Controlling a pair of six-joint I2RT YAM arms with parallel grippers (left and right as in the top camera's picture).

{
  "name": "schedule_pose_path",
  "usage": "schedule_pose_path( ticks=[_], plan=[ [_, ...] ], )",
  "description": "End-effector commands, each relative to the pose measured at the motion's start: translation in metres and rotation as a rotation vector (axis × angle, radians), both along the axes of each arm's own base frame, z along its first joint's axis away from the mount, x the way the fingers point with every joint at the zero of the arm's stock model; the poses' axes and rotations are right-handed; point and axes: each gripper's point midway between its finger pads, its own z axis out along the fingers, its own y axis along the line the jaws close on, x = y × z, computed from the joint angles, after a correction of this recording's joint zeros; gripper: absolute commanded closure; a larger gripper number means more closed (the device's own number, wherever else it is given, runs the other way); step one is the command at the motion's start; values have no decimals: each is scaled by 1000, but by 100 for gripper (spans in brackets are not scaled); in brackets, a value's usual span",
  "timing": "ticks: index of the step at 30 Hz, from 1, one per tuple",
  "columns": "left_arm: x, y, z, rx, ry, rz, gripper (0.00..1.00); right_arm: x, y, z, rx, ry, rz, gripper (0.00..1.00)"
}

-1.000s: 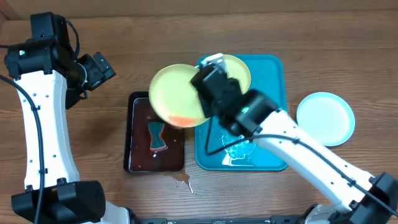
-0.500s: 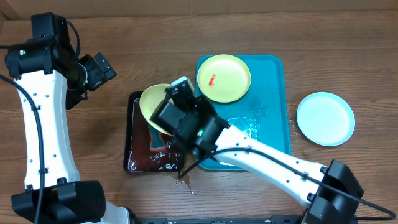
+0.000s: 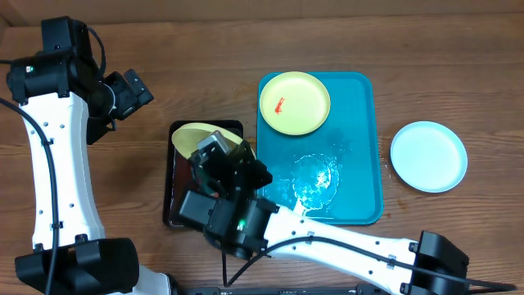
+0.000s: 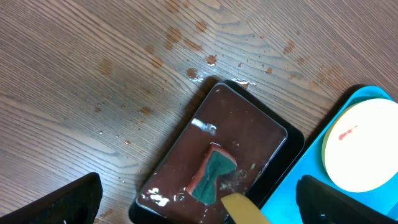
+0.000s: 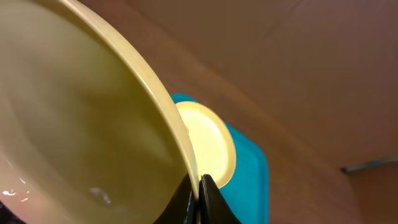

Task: Clean dirty plates on tray and stack at the side
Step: 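Lift the lower yellow plate with the right gripper and tilt it over the basin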

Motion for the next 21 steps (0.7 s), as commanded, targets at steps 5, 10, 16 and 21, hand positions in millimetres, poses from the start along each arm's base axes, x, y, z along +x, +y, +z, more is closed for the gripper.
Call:
schedule_pose_path(
  ticks=[5, 10, 16, 21],
  plan=[
    [1, -1, 9, 2, -30, -19, 0, -8, -2, 38, 44, -128, -30, 96],
    [1, -1, 9, 2, -30, -19, 0, -8, -3, 38, 40, -126, -29, 96],
    [1, -1, 9, 2, -30, -19, 0, -8, -3, 38, 41, -126, -29, 96],
    [1, -1, 9, 2, -30, -19, 0, -8, -3, 38, 41, -126, -29, 96]
  ],
)
